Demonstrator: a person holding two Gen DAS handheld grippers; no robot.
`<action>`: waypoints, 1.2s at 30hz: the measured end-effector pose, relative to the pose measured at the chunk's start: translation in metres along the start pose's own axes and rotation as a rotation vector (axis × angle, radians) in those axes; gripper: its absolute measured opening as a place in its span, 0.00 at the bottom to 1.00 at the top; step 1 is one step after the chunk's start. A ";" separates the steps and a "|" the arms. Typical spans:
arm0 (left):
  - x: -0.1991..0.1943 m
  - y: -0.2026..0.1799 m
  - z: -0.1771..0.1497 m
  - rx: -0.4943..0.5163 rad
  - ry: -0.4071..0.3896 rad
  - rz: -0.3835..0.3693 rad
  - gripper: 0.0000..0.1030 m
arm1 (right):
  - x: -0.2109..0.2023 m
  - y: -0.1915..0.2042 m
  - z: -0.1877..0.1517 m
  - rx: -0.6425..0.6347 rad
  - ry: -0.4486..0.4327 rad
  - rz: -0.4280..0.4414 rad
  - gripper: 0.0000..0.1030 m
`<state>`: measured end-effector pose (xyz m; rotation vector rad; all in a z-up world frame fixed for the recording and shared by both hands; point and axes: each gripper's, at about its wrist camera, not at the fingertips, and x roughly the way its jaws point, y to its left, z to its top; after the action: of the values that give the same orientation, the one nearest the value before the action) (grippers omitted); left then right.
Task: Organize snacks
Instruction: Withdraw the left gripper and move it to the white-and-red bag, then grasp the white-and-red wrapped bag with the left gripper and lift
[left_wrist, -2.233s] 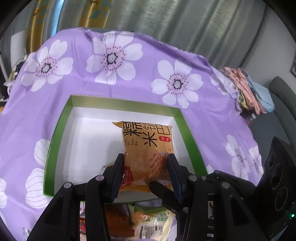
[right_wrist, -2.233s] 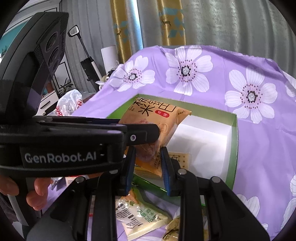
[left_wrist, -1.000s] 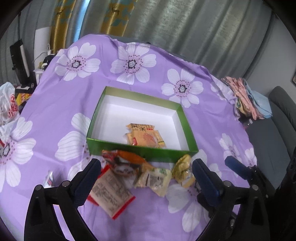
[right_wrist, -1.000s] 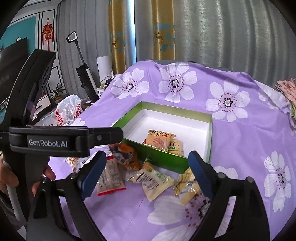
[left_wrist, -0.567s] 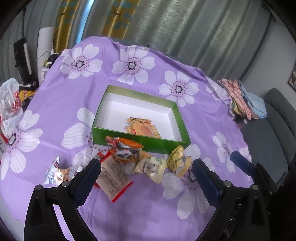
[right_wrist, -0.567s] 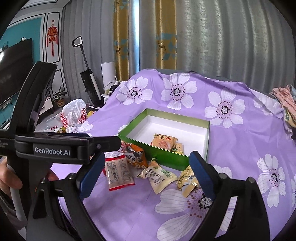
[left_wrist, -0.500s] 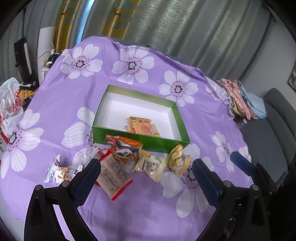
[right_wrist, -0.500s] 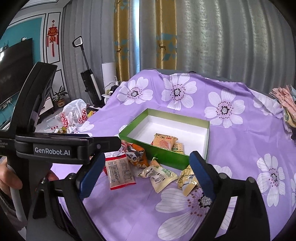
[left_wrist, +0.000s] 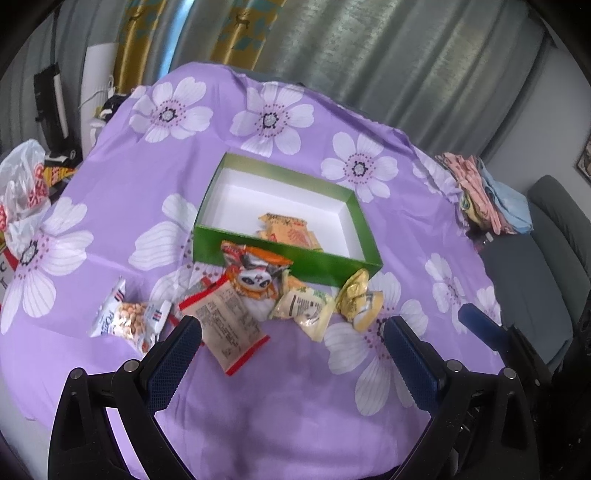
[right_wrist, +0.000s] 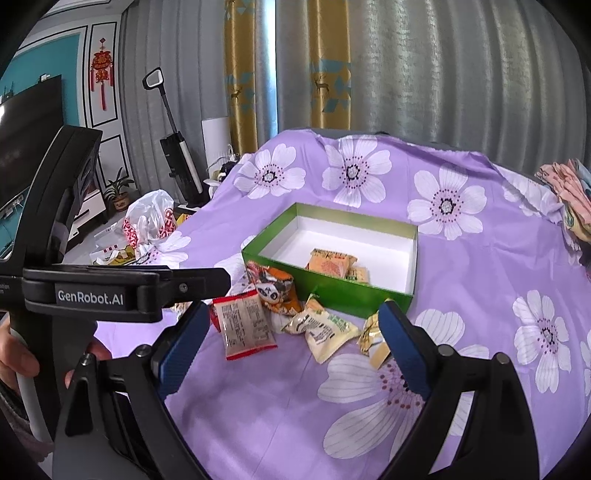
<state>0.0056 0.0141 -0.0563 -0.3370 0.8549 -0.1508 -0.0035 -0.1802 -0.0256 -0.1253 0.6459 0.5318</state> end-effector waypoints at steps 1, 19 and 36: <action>0.002 0.003 -0.002 -0.006 0.008 0.004 0.96 | 0.001 0.000 -0.002 0.001 0.006 0.004 0.91; 0.044 0.069 -0.039 -0.172 0.109 0.049 0.96 | 0.070 0.010 -0.054 0.011 0.194 0.217 0.86; 0.080 0.074 -0.034 -0.142 0.051 0.136 0.77 | 0.160 0.019 -0.055 0.019 0.308 0.367 0.75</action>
<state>0.0309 0.0547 -0.1599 -0.4075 0.9384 0.0281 0.0645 -0.1094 -0.1653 -0.0708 0.9829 0.8692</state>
